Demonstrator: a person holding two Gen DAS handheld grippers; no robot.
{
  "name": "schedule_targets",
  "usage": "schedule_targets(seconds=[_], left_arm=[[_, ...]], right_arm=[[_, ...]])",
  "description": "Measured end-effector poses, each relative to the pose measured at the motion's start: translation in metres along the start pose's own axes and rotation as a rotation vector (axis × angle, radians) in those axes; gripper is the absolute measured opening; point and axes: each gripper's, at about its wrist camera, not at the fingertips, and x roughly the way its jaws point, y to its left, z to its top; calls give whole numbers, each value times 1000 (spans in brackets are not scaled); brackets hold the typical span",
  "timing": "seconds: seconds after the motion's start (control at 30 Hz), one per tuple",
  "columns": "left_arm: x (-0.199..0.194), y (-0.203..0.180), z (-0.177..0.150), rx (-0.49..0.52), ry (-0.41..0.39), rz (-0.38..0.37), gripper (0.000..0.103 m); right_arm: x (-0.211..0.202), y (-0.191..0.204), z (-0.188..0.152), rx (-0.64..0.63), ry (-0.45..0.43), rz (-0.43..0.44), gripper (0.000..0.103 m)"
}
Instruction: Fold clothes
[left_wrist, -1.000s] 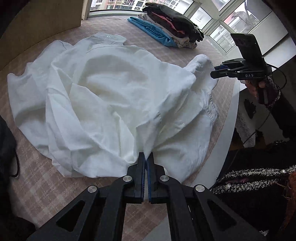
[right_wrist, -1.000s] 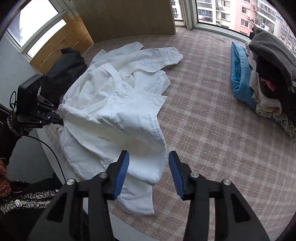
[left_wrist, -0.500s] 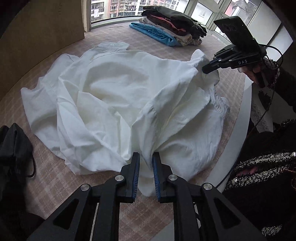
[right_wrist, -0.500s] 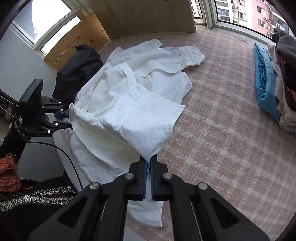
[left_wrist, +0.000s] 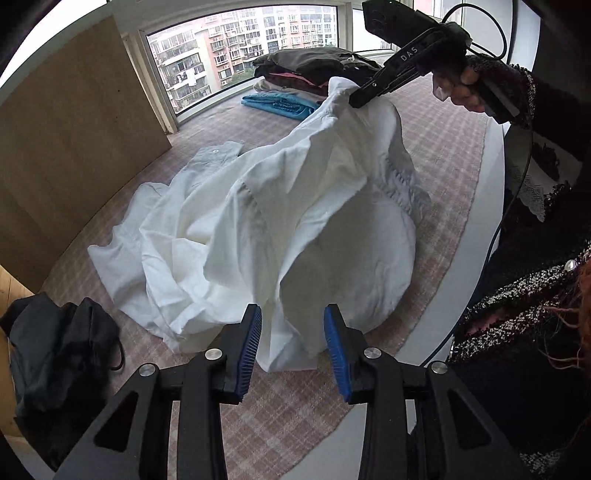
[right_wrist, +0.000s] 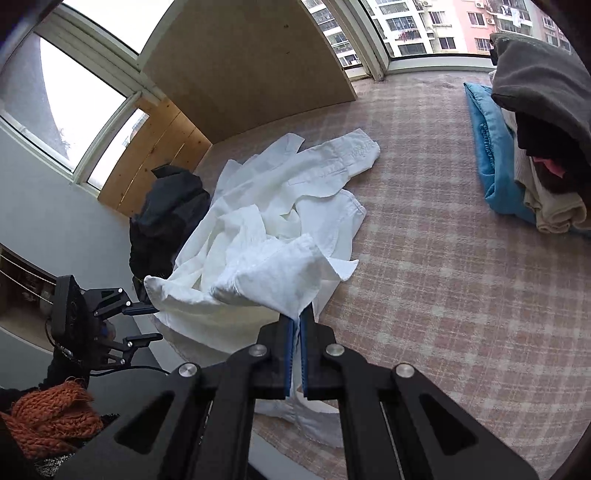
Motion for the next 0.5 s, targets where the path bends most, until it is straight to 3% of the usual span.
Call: schedule_targets(seconds=[0.07,0.13,0.17,0.2,0.5], left_arm=[[8,5,-1,-24,9,-32,32],[11,6,1,-39,9,-70,18],[9,4,2,-35,4,-71,7],[7,3,2,-25,-4,-61,4],[-27,23,1,-76,-72,-57,0]], right_arm=[[-2,3,0,-16,2,-12,3],[-4,4,0,-26,-1,-31,3],[-5,3,0,-26,-2,-40,3],[-5,0,0,-20,-4,-51,3],[2,-28,-2,94,-6,-61,3]])
